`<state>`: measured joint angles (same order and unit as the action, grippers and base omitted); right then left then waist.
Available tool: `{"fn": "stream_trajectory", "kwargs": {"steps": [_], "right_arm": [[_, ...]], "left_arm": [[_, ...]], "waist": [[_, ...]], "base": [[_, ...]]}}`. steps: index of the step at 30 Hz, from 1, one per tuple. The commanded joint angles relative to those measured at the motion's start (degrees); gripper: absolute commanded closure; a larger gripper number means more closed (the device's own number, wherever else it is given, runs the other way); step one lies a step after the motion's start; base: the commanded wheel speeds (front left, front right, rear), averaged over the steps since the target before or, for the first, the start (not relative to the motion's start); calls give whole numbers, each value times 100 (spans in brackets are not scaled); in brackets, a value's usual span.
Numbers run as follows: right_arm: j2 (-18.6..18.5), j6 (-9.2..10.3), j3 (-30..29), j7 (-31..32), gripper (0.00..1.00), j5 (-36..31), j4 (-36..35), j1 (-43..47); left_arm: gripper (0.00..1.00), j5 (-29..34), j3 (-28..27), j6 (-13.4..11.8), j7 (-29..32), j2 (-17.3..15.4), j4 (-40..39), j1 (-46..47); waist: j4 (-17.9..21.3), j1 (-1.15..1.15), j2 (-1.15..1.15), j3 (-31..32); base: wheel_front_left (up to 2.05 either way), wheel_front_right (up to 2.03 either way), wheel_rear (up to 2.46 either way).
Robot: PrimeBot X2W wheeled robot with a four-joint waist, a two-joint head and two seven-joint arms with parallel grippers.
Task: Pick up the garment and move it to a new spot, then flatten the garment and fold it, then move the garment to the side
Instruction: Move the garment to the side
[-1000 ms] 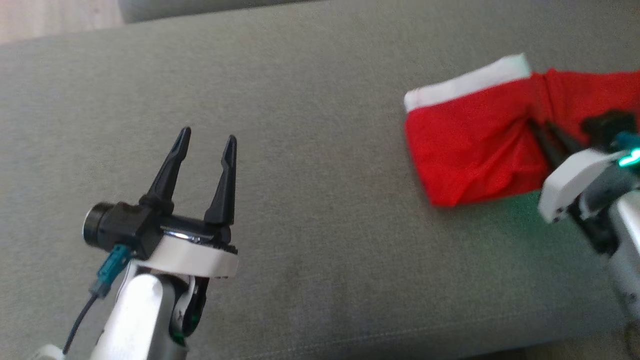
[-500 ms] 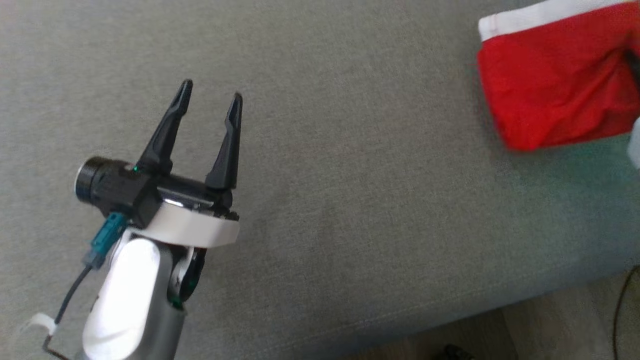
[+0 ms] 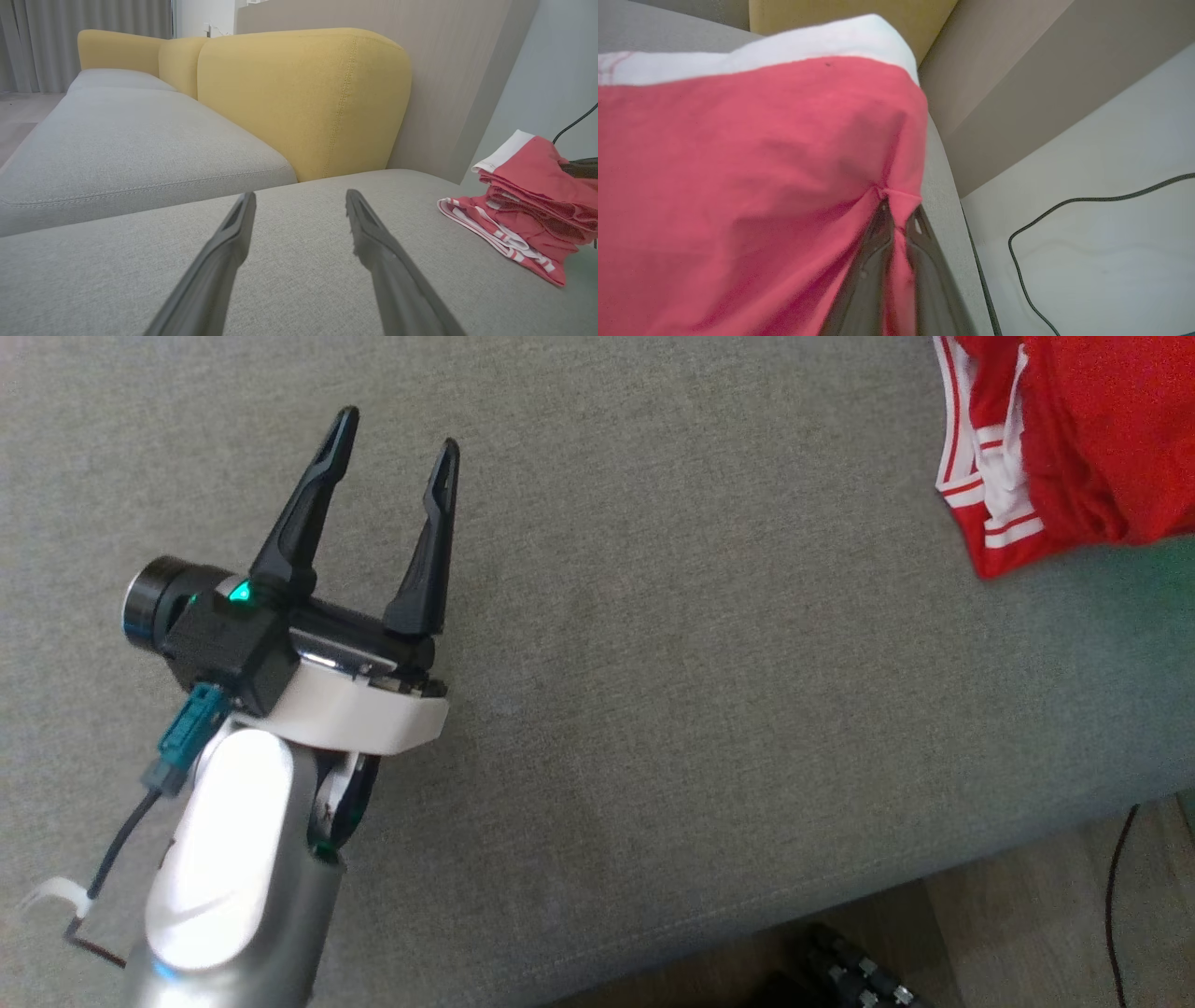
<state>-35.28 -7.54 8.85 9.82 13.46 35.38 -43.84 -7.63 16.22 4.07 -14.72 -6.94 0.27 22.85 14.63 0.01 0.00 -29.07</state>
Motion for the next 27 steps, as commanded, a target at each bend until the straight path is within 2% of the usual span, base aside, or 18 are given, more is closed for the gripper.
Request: {"fn": "stream_trajectory", "kwargs": {"steps": [1,6,7,8,9,14,18,22,27], "right_arm": [[-95,5,-110,-34,100,-101,-33,-40],[399,5,-596,-257,100,-679,509,-190],[479,5,-672,-326,91,-761,607,-215],[555,5,-746,-382,55,-828,705,-229],[623,5,-825,-423,0,-885,806,-235],[857,5,-1261,-698,0,-994,1155,-165],[1061,5,-1652,-979,0,-987,1141,95],[1395,5,-1848,-1161,0,-970,696,572],[1938,5,-1910,-1161,0,-917,-428,1421]], "left_arm": [[0,46,-112,31,-28,-81,-189,175],[0,50,-52,71,-28,-63,-134,282],[0,48,-39,78,-28,-55,-124,299],[0,44,-27,85,-28,-46,-117,313],[0,40,-18,92,-28,-40,-110,325],[0,12,-43,94,-28,-5,-88,255],[0,-29,-122,54,-28,41,-44,78],[0,-62,-244,-13,-28,61,-16,-230],[0,-94,-404,-96,-28,63,27,-659]], "waist": [[-2,-1,0,-56],[-68,-1,0,-134],[-90,-1,0,-138],[-113,-1,0,-139],[-137,-1,0,-135],[-254,-1,0,19],[-341,-1,0,325],[-382,-1,0,693],[-470,-1,0,1161]], "base": [[0,0,0],[0,0,0],[0,0,0],[0,0,0],[0,0,0],[0,0,0],[0,0,0],[0,0,0],[0,0,0]]}}
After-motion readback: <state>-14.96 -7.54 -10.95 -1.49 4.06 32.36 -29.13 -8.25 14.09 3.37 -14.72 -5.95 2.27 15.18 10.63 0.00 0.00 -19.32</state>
